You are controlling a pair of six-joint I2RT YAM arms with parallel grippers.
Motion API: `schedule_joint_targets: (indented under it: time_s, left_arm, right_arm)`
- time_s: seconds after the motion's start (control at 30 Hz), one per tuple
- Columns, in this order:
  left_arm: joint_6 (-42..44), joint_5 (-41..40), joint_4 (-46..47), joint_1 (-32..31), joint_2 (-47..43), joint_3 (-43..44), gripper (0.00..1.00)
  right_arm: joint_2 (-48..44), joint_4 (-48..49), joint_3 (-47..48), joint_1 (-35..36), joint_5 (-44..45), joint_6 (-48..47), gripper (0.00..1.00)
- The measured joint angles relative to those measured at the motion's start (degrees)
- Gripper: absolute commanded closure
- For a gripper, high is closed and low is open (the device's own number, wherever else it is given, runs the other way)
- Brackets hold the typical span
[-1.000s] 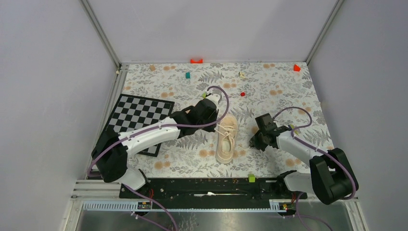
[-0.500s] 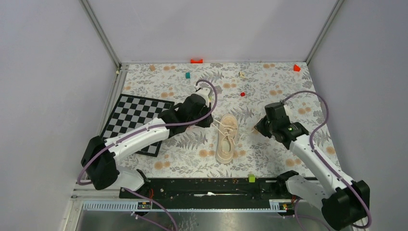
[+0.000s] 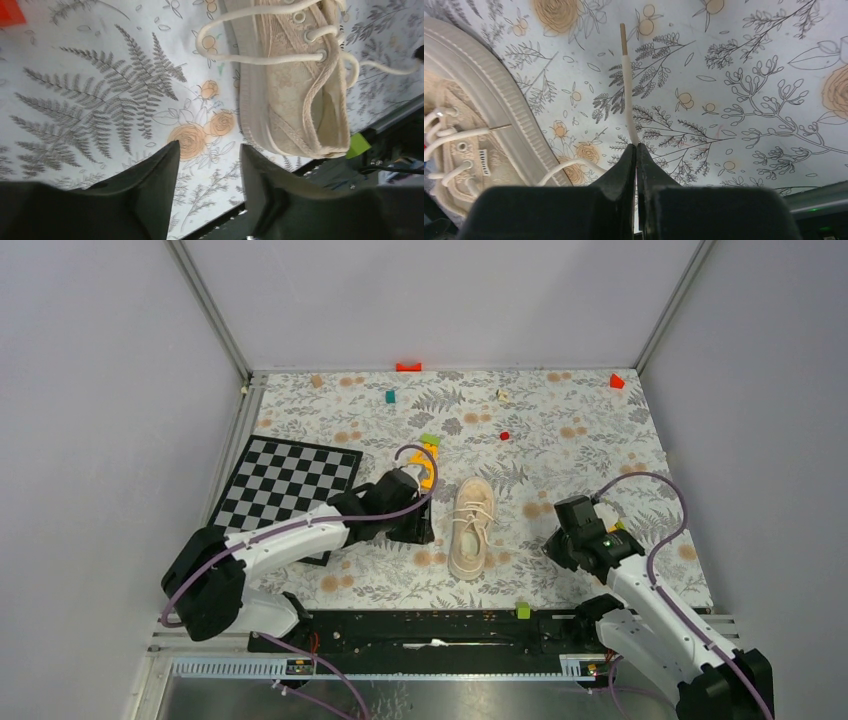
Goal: Tie the shoes
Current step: Cross the shoelace with the shoelace.
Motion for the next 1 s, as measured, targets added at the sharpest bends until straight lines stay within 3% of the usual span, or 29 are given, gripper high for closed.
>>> schedule_joint_targets:
  time_s: [0.07, 0.17, 0.37, 0.63, 0.77, 1.0]
  left_arm:
    - [-0.2, -0.4, -1.5, 0.0, -0.1, 1.3, 0.17]
    - [0.9, -1.8, -2.5, 0.3, -1.0, 4.1, 0.12]
    - [7.7, -2.6, -3.3, 0.4, 3.0, 18.3, 0.18]
    - [22.9, -5.8, -7.0, -8.0, 23.5, 41.2, 0.22]
    - [31.2, -6.9, -10.0, -13.3, 29.0, 43.2, 0.26]
    - [42.0, -7.6, -12.7, -15.9, 31.8, 43.3, 0.33]
  right_arm:
    - [-0.9, -0.9, 0.9, 0.0, 1.2, -0.2, 1.0]
    - [-1.2, -2.1, 4.0, 0.0, 3.4, -1.1, 1.0]
    - [-0.5, -1.9, 7.0, 0.0, 5.2, -2.6, 1.0]
    - [-1.9, -2.1, 6.6, 0.0, 5.2, -2.6, 1.0]
    - [-3.0, -2.1, 6.4, 0.0, 5.3, -2.6, 1.0]
    - [-3.3, -2.4, 6.0, 0.0, 5.3, -2.6, 1.0]
